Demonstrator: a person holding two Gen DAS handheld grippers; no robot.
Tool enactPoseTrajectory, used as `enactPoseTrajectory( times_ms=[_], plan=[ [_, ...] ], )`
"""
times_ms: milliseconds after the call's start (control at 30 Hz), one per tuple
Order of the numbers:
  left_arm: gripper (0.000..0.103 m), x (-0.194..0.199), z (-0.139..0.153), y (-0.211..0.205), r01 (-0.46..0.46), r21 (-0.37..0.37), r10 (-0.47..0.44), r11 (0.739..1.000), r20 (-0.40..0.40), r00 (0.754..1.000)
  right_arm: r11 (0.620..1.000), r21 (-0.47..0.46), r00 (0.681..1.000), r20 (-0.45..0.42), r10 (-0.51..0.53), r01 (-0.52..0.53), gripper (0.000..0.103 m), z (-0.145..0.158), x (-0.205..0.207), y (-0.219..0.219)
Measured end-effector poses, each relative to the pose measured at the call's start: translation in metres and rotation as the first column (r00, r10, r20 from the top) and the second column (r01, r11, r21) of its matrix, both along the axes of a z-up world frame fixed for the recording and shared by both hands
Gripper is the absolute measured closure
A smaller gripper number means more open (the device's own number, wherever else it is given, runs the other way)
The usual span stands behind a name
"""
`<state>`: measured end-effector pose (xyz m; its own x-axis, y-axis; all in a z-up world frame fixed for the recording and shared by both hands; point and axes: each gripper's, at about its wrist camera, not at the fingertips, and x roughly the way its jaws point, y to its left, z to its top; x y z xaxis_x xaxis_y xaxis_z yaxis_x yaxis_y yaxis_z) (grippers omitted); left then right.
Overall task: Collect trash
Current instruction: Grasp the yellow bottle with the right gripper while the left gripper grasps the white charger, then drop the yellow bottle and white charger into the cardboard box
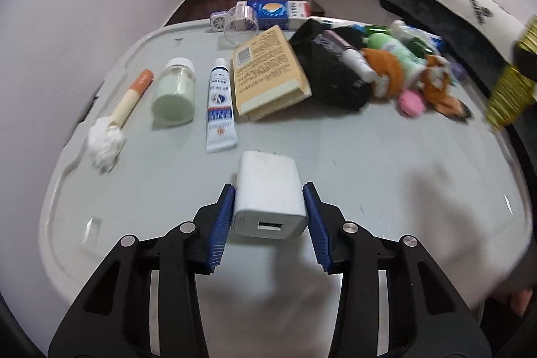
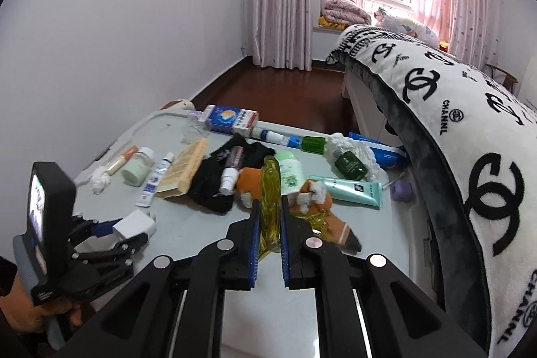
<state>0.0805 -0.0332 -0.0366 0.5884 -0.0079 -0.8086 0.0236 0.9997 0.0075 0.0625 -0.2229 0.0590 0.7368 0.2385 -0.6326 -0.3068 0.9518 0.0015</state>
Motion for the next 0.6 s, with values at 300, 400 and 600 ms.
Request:
enactPoseTrajectory(
  times_ms=[300, 400, 600],
  plan=[
    [0.062, -0.109, 0.026, 0.002, 0.129, -0.014, -0.129, 0.992, 0.003, 0.992, 0.996, 0.079, 0.999, -0.016, 0.042, -0.041, 0.093, 0.008, -0.102, 0.020],
    [0.062, -0.147, 0.017, -0.005, 0.193, 0.001, -0.193, 0.981, -0.052, 0.980, 0.995, 0.090, 0.993, -0.104, 0.052, -0.043, 0.093, -0.018, -0.148, 0.028],
    [0.038, -0.190, -0.020, -0.011, 0.215, -0.011, -0.214, 0.976, -0.192, 0.958, 0.999, 0.027, 0.936, -0.350, 0.037, -0.030, 0.075, -0.099, -0.204, 0.040]
  ],
)
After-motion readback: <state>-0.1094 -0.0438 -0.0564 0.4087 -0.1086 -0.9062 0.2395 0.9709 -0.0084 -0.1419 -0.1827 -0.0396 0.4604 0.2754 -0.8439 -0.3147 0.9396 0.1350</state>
